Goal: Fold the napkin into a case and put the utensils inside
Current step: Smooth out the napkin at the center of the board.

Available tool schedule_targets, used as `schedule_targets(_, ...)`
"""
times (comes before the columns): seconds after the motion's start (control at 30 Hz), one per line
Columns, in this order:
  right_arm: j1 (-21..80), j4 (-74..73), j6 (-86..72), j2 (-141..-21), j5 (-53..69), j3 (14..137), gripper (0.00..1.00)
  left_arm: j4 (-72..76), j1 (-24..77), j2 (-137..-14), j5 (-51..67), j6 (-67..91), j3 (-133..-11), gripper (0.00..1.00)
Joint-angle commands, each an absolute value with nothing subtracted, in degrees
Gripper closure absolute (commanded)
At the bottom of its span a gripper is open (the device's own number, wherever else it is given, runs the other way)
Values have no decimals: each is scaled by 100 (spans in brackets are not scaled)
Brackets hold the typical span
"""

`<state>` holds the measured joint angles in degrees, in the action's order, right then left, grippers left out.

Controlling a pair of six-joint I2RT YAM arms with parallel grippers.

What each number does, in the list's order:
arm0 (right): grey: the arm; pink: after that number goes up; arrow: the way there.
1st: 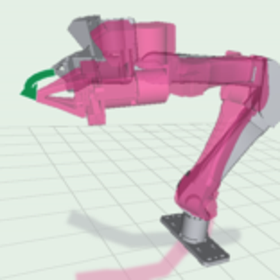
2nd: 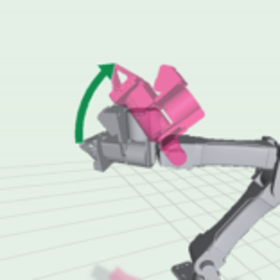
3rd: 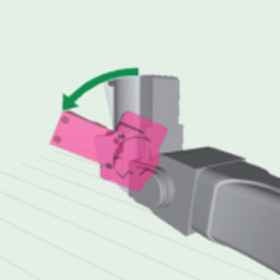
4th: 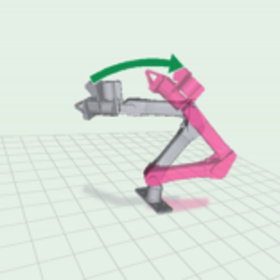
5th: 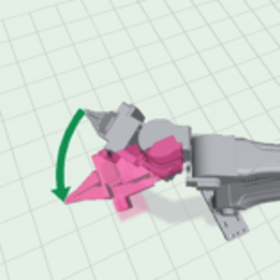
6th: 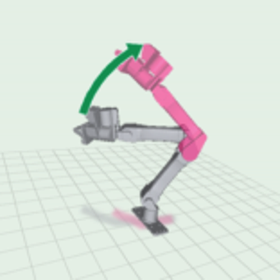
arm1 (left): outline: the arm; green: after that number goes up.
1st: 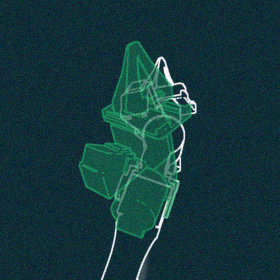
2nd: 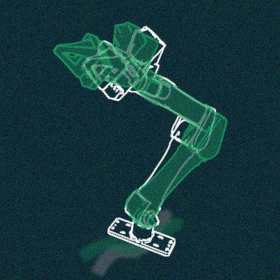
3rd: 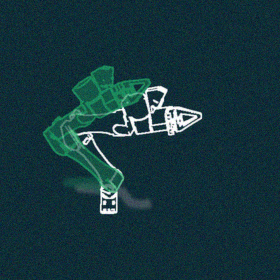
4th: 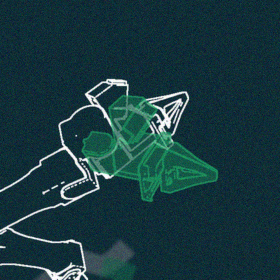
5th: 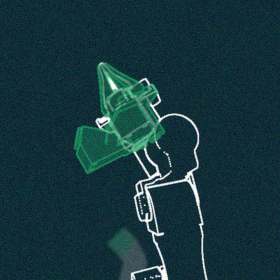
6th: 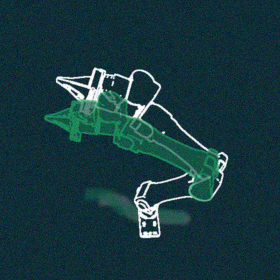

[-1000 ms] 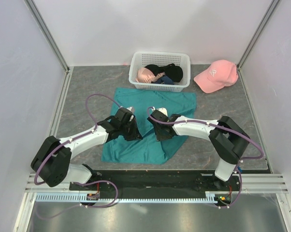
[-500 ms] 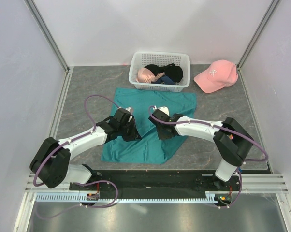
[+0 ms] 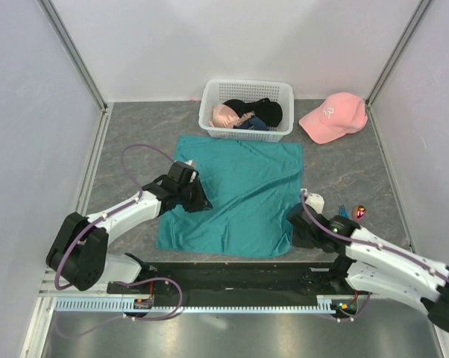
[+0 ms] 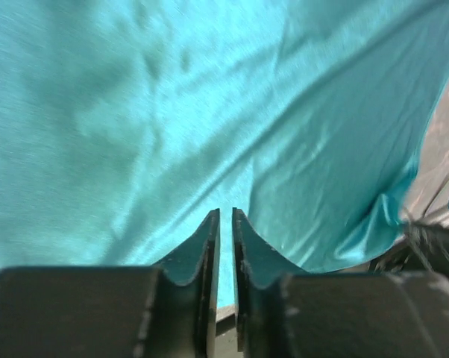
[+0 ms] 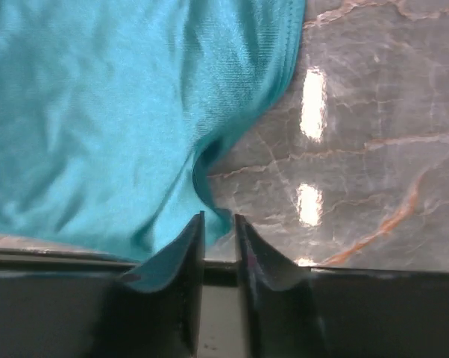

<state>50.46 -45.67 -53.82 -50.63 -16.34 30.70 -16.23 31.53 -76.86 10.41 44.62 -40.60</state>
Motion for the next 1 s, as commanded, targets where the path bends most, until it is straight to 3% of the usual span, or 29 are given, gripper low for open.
schedule_targets(0.0, 5045, -4763, -6021, -4403, -1862, 3268, 40, -1722, 2848, -7602, 1002, 4140, -4333, 71)
schedule_targets(0.03, 5036, -4825, -5899, -4473, -1968, 3522, 18, -1723, 2726, -7620, 1072, 4114, -4350, 67)
schedule_targets(0.13, 4721, -4940, -5328, -5105, -2460, 4111, 2, -1828, 2515, -7804, 1151, 3999, -4508, 65)
schedule_targets(0.37, 2920, -3149, -3245, -6860, -1838, 4859, 8, -1837, 2294, -8463, 897, 3876, -4588, 64)
schedule_targets(0.67, 2532, -2162, -2487, -9340, -1565, 6503, 20, -1450, 2144, -8385, 729, 4411, -3798, 64)
schedule_targets(0.8, 2514, -2600, -2715, -9712, -1327, 6891, 31, -1354, 2162, -8122, 949, 4500, -3525, 64)
schedule_targets(0.97, 2505, -3611, -3382, -8933, -1056, 6101, 26, -1651, 2197, -7288, 923, 4430, -3445, 54)
